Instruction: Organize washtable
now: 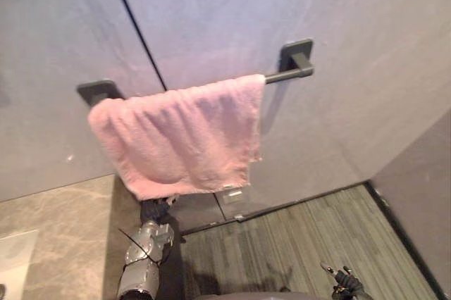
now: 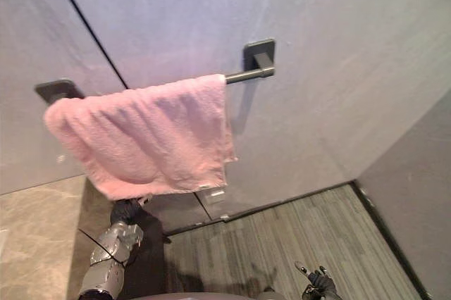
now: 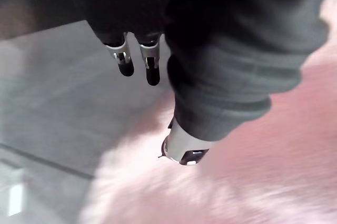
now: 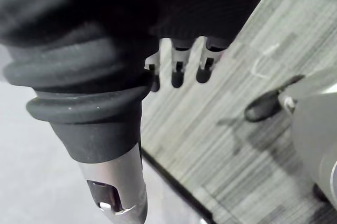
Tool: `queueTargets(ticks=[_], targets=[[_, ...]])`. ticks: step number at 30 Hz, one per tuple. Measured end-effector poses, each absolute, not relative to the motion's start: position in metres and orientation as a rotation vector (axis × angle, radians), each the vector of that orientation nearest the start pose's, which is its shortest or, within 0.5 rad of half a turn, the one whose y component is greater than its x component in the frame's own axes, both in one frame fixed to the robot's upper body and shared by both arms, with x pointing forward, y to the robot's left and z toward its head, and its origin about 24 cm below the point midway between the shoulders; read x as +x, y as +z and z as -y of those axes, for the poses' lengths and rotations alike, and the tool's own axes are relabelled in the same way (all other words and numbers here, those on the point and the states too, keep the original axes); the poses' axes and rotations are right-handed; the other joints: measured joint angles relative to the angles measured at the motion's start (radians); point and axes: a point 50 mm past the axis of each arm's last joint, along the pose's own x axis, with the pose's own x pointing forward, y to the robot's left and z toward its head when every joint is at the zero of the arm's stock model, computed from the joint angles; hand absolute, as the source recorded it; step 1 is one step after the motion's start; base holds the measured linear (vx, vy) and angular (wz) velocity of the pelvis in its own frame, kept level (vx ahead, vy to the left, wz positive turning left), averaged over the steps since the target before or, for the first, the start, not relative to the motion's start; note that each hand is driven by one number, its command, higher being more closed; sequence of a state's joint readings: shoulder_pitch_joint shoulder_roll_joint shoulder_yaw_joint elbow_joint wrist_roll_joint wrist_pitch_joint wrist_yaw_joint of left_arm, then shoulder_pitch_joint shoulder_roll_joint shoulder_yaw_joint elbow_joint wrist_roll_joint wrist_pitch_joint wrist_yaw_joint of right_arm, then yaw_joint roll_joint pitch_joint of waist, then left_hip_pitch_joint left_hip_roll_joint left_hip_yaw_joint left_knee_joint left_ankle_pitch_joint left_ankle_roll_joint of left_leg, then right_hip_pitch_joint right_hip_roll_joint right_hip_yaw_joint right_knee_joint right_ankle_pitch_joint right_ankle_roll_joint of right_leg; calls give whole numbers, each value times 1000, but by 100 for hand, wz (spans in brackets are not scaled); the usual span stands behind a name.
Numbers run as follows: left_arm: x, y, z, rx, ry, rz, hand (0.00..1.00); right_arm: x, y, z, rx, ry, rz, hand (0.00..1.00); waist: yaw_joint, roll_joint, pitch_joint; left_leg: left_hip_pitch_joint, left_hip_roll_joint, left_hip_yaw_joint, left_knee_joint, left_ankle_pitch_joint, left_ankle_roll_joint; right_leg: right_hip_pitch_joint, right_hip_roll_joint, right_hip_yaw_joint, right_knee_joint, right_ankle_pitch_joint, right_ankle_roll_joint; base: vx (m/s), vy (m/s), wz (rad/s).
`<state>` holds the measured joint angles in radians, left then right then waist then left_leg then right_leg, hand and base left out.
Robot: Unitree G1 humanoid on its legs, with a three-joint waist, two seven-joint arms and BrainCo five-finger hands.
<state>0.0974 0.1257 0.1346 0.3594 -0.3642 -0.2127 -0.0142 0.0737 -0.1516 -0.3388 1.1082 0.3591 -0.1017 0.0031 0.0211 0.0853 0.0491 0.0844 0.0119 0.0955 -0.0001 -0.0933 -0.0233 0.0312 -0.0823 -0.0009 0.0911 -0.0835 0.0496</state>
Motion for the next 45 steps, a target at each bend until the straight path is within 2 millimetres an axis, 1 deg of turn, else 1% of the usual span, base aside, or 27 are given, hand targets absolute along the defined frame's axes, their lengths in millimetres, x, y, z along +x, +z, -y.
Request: queueTargets(ticks=[1,2,3,4,5,6,9,10,13,16,19,21,25,27,31,36,41,45], targets=[[209,-30,-227,-223,279,-171,0,85,-153,249,332,-607,-957,0,0,1,-4,-4,-3,-3,10,0,0,3,-3,-2,-2,10,4,80,114,15],[210,-19,-232,-218,305,-122,0,86,-155,242,346,-596,-960,0,-1,-12,-7,-5,-11,-13,19,0,0,13,-12,-1,-7,18,9,36,97,27],[212,-6,-235,-211,327,-60,0,86,-157,235,361,-587,-969,0,6,-28,-8,-4,-17,-18,19,0,0,18,-18,-1,-9,18,10,19,90,24],[212,0,-236,-207,334,-31,0,86,-158,232,365,-582,-973,0,14,-34,-9,-5,-18,-19,19,0,0,17,-20,-1,-9,18,11,-4,67,10],[212,12,-236,-202,342,24,0,85,-159,227,375,-577,-981,0,26,-47,-9,-6,-22,-19,20,0,0,18,-23,-2,-13,19,11,-24,36,6],[211,18,-237,-198,350,56,0,83,-160,225,379,-575,-989,0,26,-53,-13,-9,-25,-25,22,0,1,22,-26,-5,-17,19,11,-31,23,8],[212,28,-240,-194,369,98,0,83,-160,225,377,-576,-990,0,22,-53,-13,-7,-28,-40,24,2,5,35,-29,-18,-25,19,11,-46,-19,13],[212,37,-243,-190,381,142,0,83,-160,225,376,-574,-991,0,22,-53,-12,-7,-24,-40,24,4,9,35,-25,-21,-26,19,11,-67,-46,2],[210,55,-245,-183,395,233,0,84,-160,225,360,-557,-995,0,22,-50,-12,-7,-15,-43,18,8,13,35,-15,-24,-30,19,11,-78,-57,0],[206,69,-246,-156,399,296,0,83,-160,224,345,-542,-1001,0,22,-49,-12,-6,-12,-47,-2,23,21,34,-10,-27,-44,19,11,-115,-75,-1],[201,79,-249,-150,419,341,0,80,-161,224,335,-539,-1011,0,18,-47,-11,3,-11,-63,-46,62,15,31,-8,-35,-54,19,11,-123,-66,10],[199,87,-248,-148,411,383,0,68,-162,225,321,-544,-1038,0,19,-45,-8,15,-5,-73,-87,90,12,30,-6,-56,-55,19,12,-136,-63,21],[191,95,-254,-155,354,416,0,64,-162,228,309,-546,-1046,0,19,-44,-7,17,3,-73,-93,96,8,27,4,-56,-61,20,12,-96,-38,1],[192,101,-260,-149,286,430,0,65,-161,232,301,-542,-1042,0,19,-44,-7,10,6,-73,-93,98,4,23,9,-56,-66,23,15,-61,-49,-1],[193,110,-265,-145,185,448,0,69,-160,237,292,-528,-1030,0,19,-44,-7,-2,6,-67,-92,98,4,24,10,-51,-98,47,14,14,-7,-5],[196,118,-268,-118,123,460,0,76,-160,231,286,-468,-1025,0,16,-57,-3,0,5,-63,-92,98,4,37,11,-45,-113,51,15,55,-13,-2],[198,116,-272,-64,132,418,0,85,-158,231,286,-460,-1005,0,20,-59,-2,1,5,-57,-92,98,4,37,10,-33,-113,53,13,-7,-7,-2],[203,107,-275,8,99,329,0,86,-158,231,287,-459,-1004,0,21,-58,-1,1,6,-45,-92,97,4,32,11,-24,-113,59,7,-63,-15,-6]])
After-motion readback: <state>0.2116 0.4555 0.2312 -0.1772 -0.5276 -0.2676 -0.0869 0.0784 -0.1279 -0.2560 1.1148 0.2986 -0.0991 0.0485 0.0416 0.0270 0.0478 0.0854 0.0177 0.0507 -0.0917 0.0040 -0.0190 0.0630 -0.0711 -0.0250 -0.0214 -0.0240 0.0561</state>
